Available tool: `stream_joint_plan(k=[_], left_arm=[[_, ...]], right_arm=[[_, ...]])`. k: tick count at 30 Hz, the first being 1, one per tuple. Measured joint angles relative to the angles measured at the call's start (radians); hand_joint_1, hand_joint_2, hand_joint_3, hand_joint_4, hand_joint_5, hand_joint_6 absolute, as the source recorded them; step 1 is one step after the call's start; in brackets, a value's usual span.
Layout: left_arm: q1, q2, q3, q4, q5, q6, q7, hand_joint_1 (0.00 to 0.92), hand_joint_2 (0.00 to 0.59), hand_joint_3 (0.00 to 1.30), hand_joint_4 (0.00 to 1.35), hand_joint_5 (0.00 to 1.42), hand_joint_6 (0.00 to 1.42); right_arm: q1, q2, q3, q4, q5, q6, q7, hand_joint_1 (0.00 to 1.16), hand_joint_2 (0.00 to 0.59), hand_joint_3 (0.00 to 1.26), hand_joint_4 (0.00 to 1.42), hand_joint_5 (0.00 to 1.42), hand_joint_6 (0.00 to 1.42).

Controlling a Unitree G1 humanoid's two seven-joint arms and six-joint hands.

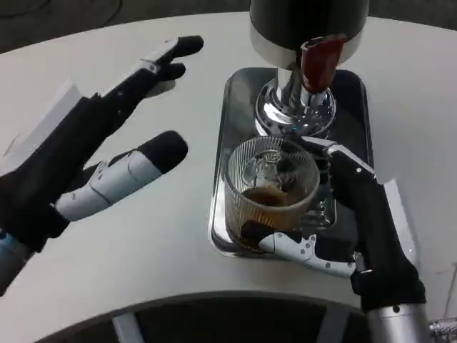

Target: Grasp the cup under the faucet to collect the drink, then remove the cup.

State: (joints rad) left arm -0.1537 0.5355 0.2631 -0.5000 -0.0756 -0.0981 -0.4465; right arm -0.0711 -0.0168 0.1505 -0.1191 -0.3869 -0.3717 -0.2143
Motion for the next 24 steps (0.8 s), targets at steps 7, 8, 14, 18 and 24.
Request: stream_joint_plan(k=[7,8,14,18,24], left_arm=[[0.088,0.061,0.083,0.016,-0.031,-0.113,-0.065,0.0,0.073,0.18,0.08,0.16,0.12],[0.102,0.072,0.095,0.023,-0.031,-0.133,-0.073,0.0,0.073,0.18,0.08,0.16,0.12],[0.197,0.116,0.171,0.054,-0.034,-0.264,-0.12,0.0,0.074,0.18,0.08,0.16,0.12],[0.253,0.124,0.206,0.073,-0.036,-0.327,-0.135,0.0,0.07,0.18,0.06,0.14,0.11],[0.339,0.135,0.248,0.09,-0.035,-0.438,-0.16,0.0,0.068,0.18,0.02,0.1,0.06]], right_arm=[[0.021,-0.002,0.012,-0.042,0.001,0.002,0.038,0.96,0.129,0.78,0.82,0.94,0.81],[0.023,-0.003,0.012,-0.05,0.001,0.003,0.044,0.96,0.129,0.78,0.82,0.94,0.81],[0.047,-0.015,0.018,-0.122,0.025,0.016,0.096,0.96,0.129,0.78,0.82,0.94,0.81],[0.056,-0.02,0.03,-0.147,0.042,0.026,0.133,0.96,0.128,0.78,0.82,0.94,0.81],[0.079,-0.024,0.059,-0.174,0.059,0.037,0.183,0.95,0.127,0.78,0.82,0.94,0.81]])
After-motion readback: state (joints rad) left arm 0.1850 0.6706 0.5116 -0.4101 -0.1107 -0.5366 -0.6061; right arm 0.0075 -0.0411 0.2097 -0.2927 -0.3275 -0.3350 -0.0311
